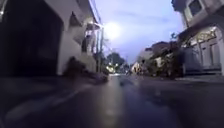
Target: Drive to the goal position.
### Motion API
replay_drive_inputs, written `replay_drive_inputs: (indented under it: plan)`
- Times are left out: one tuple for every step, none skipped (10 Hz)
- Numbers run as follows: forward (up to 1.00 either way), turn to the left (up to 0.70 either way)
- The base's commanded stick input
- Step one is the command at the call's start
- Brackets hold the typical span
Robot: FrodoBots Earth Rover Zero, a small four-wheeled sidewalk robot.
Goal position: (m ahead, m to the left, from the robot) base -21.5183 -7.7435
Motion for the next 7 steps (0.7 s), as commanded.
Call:
replay_drive_inputs:
  plan:
    - [0.70, 0.00]
    - [0.70, 0.00]
    - [0.70, 0.00]
    - [0.70, 0.00]
    - [0.70, 0.00]
    - [0.70, -0.10]
    - [0.70, -0.30]
